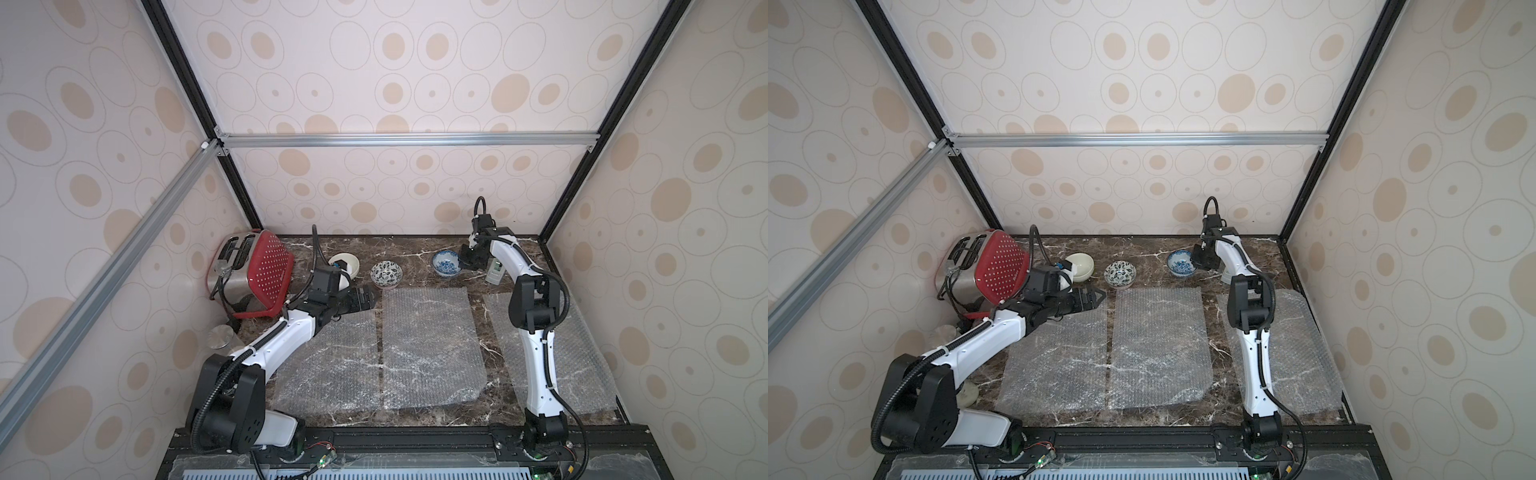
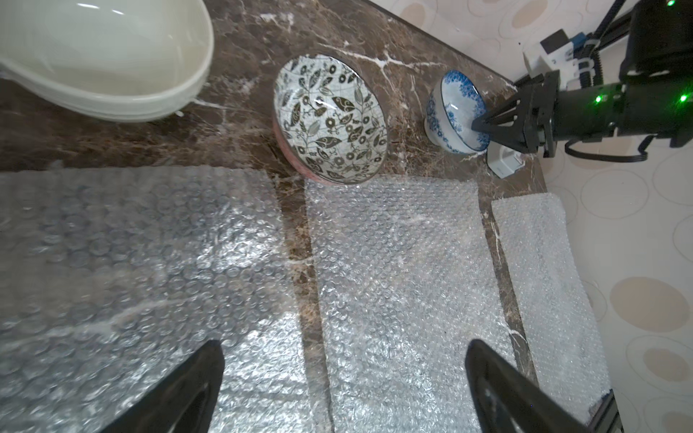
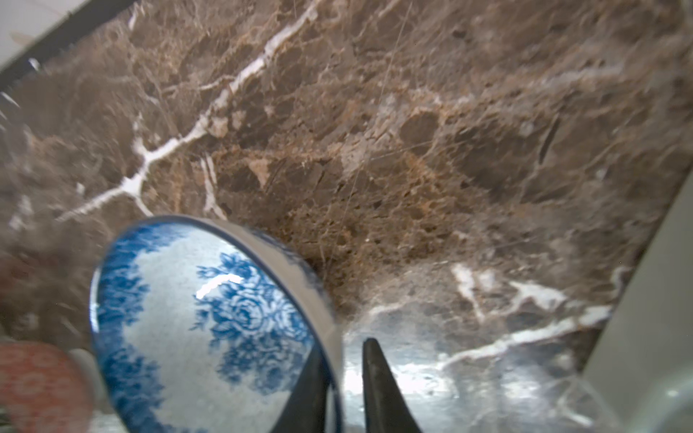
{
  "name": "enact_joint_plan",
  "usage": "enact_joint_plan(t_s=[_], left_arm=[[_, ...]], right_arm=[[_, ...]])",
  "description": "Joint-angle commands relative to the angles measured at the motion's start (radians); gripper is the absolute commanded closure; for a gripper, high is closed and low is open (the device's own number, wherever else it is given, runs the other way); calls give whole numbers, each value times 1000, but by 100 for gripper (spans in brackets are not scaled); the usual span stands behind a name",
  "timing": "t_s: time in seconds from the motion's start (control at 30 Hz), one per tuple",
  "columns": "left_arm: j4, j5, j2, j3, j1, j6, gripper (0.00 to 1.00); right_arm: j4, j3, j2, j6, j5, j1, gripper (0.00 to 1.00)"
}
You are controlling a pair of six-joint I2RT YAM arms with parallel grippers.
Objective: Wrap bowls in bubble wrap
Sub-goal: Pick up the bowl from the center of the board.
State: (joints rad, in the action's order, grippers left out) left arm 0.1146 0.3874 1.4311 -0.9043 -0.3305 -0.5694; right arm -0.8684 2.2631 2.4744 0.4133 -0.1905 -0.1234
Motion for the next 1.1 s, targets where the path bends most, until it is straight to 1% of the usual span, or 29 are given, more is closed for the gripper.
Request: enact_joint_plan(t_s=[0.0,0.07,0.1,0.23,0.43,0.53,0.67,0.7,0.73,0.9,1.07], left_arm=[[14,4,48,-78,-30,-9,1],[14,4,89,-113,-44,-9,1],[14,4,105,-123,-50,-9,1],[14,4,192,-194,-57,-9,1],[14,4,281,-279,-76,-9,1],[14,4,331,-320,-88,-9,1],[14,4,400,-378,-100,-9,1],[44,-4,411,-390,-100,-120,8],[55,-8,422,-399,-100,-137,11],[55,-2,458,-427,-101,-147,11],[56,-4,495,-458,-107,-154,11]], right_arm=[[-44,28,13,10,-7,-5,93],[-39,27,5,13,-12,-5,99],[-36,28,1,13,-14,-5,100],[-34,28,-36,15,-22,-6,100],[-28,-10,-149,6,-41,-5,100],[-27,-47,-218,-3,-52,-5,100],[-19,-135,-333,-22,-58,-7,100],[-17,-156,-358,-26,-55,-7,100],[-17,-179,-387,-32,-52,-7,100],[-6,-280,-513,-47,-45,-7,100],[-9,-356,-605,-63,-44,-8,100]])
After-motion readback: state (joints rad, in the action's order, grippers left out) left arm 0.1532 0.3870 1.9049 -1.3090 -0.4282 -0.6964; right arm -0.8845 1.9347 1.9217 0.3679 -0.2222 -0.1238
